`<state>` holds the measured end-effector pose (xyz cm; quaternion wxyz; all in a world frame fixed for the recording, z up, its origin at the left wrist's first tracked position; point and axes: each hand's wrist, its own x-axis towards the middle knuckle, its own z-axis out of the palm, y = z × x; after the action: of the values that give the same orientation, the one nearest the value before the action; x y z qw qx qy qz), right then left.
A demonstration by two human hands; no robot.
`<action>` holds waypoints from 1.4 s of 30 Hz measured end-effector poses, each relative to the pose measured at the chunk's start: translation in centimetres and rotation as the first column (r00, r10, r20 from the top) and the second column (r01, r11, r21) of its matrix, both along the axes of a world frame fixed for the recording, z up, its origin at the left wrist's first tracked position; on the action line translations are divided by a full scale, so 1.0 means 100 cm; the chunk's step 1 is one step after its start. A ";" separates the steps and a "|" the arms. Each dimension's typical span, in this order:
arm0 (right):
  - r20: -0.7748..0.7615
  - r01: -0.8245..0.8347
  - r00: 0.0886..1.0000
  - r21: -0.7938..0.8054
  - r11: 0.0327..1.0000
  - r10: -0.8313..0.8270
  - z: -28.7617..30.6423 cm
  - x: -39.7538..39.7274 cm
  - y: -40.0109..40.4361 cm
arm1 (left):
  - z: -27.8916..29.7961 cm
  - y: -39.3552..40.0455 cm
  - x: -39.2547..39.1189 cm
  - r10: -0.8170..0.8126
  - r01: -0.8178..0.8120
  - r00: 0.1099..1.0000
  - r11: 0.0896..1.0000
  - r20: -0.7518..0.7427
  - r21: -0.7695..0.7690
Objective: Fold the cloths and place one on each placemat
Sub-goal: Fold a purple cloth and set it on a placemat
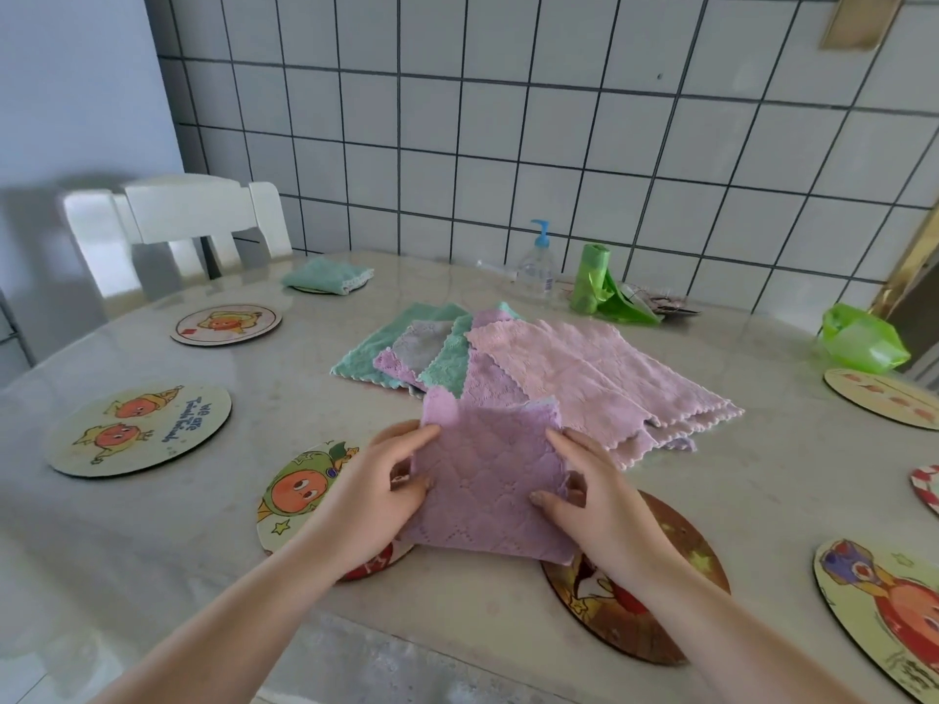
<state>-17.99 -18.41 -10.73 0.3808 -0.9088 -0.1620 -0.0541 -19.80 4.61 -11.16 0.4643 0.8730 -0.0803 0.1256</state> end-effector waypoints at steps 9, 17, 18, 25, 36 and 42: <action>-0.320 0.098 0.935 0.646 0.757 0.153 0.007 0.080 0.056 | 0.033 0.047 0.079 -0.194 -0.110 0.920 0.707 -0.341 -0.699; -0.436 0.056 0.872 0.538 0.841 0.220 0.008 0.171 0.127 | 0.034 0.123 0.168 -0.062 -0.212 0.903 0.797 -0.426 -0.566; -0.450 0.045 0.865 0.510 0.859 0.222 0.010 0.176 0.139 | 0.034 0.134 0.172 -0.043 -0.240 0.893 0.797 -0.447 -0.554; -0.534 -0.124 0.773 0.402 0.907 0.342 0.033 0.213 0.243 | 0.048 0.245 0.200 0.090 -0.408 0.786 0.819 -0.612 -0.403; -0.627 -0.011 0.733 0.377 0.926 0.264 0.012 0.271 0.398 | 0.057 0.382 0.269 0.175 -0.372 0.748 0.909 -0.641 -0.187; -0.656 -0.020 0.716 0.320 0.947 0.237 0.010 0.286 0.427 | 0.038 0.415 0.292 0.128 -0.256 0.756 0.960 -0.642 -0.110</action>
<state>10.65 24.34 -9.72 0.5451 -0.7841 -0.0632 0.2899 9.43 46.09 -7.36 0.5305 0.8194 0.1820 -0.1186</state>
